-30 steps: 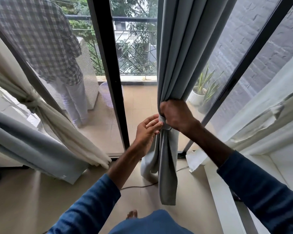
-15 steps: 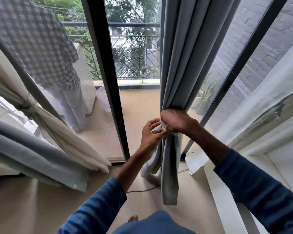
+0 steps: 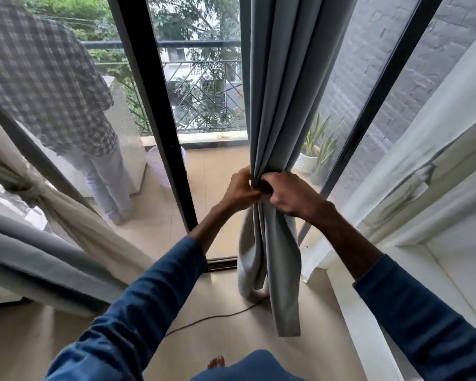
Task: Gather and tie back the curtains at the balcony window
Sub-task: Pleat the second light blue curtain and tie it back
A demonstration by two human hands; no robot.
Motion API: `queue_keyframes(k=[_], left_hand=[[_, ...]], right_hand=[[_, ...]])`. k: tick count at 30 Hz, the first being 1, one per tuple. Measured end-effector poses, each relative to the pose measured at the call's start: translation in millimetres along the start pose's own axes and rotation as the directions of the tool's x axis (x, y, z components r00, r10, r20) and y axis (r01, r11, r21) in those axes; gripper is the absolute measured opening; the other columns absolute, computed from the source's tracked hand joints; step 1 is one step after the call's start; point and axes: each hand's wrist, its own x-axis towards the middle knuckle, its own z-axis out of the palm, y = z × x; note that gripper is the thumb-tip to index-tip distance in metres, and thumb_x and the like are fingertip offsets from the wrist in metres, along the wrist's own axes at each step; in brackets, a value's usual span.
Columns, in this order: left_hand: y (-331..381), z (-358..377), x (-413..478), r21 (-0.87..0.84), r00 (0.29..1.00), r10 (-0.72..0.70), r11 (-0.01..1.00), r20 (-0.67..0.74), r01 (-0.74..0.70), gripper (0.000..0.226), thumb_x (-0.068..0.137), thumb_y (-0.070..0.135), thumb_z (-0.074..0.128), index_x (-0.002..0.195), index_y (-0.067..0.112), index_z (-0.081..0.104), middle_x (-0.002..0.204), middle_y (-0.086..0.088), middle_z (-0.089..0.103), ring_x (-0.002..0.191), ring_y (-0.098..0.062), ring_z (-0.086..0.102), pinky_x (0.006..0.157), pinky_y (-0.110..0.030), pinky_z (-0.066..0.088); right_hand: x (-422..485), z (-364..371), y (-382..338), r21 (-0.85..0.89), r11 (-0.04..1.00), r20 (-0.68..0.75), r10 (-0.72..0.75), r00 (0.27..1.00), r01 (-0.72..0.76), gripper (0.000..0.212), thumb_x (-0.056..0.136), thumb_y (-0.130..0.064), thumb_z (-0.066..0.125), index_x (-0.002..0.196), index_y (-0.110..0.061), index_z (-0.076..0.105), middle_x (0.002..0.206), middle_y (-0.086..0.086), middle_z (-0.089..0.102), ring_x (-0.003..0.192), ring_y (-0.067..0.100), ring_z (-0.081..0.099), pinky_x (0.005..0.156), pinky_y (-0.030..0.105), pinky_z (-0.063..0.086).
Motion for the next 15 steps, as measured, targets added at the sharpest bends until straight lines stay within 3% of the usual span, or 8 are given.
queue_keyframes(k=[2, 4, 6, 7, 9, 11, 13, 15], left_hand=[[-3.4, 4.1, -0.2, -0.048, 1.000, 0.010, 0.999, -0.020, -0.011, 0.027, 0.062, 0.023, 0.081, 0.086, 0.029, 0.070, 0.077, 0.016, 0.065, 0.072, 0.005, 0.056, 0.065, -0.019, 0.044], [-0.9, 3.8, -4.8, -0.117, 0.999, 0.037, 0.992, -0.002, -0.037, 0.032, 0.065, 0.016, 0.086, 0.088, 0.033, 0.072, 0.079, 0.021, 0.068, 0.076, 0.009, 0.061, 0.068, -0.017, 0.048], [2.7, 1.4, -6.3, -0.171, 0.997, 0.076, 0.983, 0.017, -0.072, 0.038, 0.068, 0.009, 0.086, 0.094, 0.034, 0.074, 0.084, 0.023, 0.072, 0.083, 0.008, 0.066, 0.071, -0.017, 0.052], [2.6, 0.8, -6.1, -0.187, 0.996, 0.083, 0.979, 0.023, -0.078, 0.037, 0.068, 0.009, 0.086, 0.096, 0.032, 0.076, 0.088, 0.020, 0.074, 0.086, 0.005, 0.068, 0.073, -0.019, 0.055], [0.4, 0.6, -4.3, -0.173, 0.997, 0.074, 0.982, 0.007, -0.072, 0.032, 0.066, 0.018, 0.087, 0.096, 0.025, 0.078, 0.092, 0.010, 0.076, 0.087, -0.002, 0.069, 0.073, -0.027, 0.059], [-3.0, 1.4, -1.3, -0.114, 0.999, 0.045, 0.992, -0.023, -0.047, 0.032, 0.062, 0.027, 0.087, 0.091, 0.017, 0.076, 0.084, 0.006, 0.072, 0.077, 0.000, 0.064, 0.064, -0.026, 0.055], [-5.1, 0.3, 0.7, -0.080, 0.999, 0.033, 0.996, -0.012, -0.034, 0.026, 0.061, 0.029, 0.086, 0.081, 0.019, 0.073, 0.075, 0.007, 0.066, 0.071, 0.001, 0.058, 0.060, -0.023, 0.050], [-7.1, -3.9, 2.0, -0.062, 0.999, 0.034, 0.998, 0.018, -0.033, 0.021, 0.062, 0.030, 0.083, 0.078, 0.023, 0.072, 0.072, 0.007, 0.064, 0.069, 0.001, 0.056, 0.058, -0.024, 0.050]], right_hand=[[-5.4, -1.1, 14.7, 0.207, 0.978, -0.269, 0.023, 0.963, 0.034, 0.039, 0.075, -0.014, 0.050, 0.107, -0.015, 0.074, 0.103, 0.009, 0.078, 0.097, 0.031, 0.073, 0.084, 0.041, 0.060], [-12.9, 1.8, 33.4, 0.343, 0.931, -0.583, 0.109, 0.805, 0.122, 0.035, 0.074, -0.001, 0.051, 0.095, -0.013, 0.077, 0.089, 0.003, 0.078, 0.083, 0.020, 0.074, 0.074, 0.032, 0.060], [-17.9, 5.8, 49.5, 0.431, 0.895, -0.687, 0.243, 0.685, 0.115, 0.031, 0.077, 0.008, 0.057, 0.093, -0.012, 0.074, 0.087, -0.003, 0.075, 0.078, 0.009, 0.071, 0.066, 0.024, 0.059], [-16.4, 12.0, 56.7, 0.490, 0.870, -0.652, 0.316, 0.689, 0.065, 0.027, 0.080, 0.007, 0.065, 0.099, -0.011, 0.073, 0.094, -0.005, 0.075, 0.082, 0.007, 0.070, 0.066, 0.020, 0.059], [-7.9, 27.3, 68.9, 0.610, 0.791, -0.432, 0.378, 0.819, -0.044, 0.038, 0.083, -0.006, 0.080, 0.119, -0.009, 0.068, 0.112, -0.004, 0.071, 0.099, 0.011, 0.070, 0.076, 0.015, 0.058], [0.3, 39.0, 74.8, 0.726, 0.687, -0.233, 0.296, 0.926, -0.037, 0.047, 0.086, -0.009, 0.080, 0.130, -0.004, 0.063, 0.124, 0.007, 0.070, 0.114, 0.022, 0.068, 0.095, 0.032, 0.059], [8.5, 47.9, 82.4, 0.756, 0.647, -0.252, 0.151, 0.956, 0.097, 0.037, 0.091, -0.003, 0.073, 0.126, 0.004, 0.064, 0.123, 0.019, 0.070, 0.114, 0.027, 0.067, 0.104, 0.047, 0.053], [10.9, 43.8, 85.7, 0.775, 0.615, -0.254, 0.090, 0.963, 0.147, 0.032, 0.091, 0.000, 0.072, 0.121, 0.007, 0.066, 0.116, 0.017, 0.072, 0.107, 0.022, 0.069, 0.101, 0.040, 0.054]])
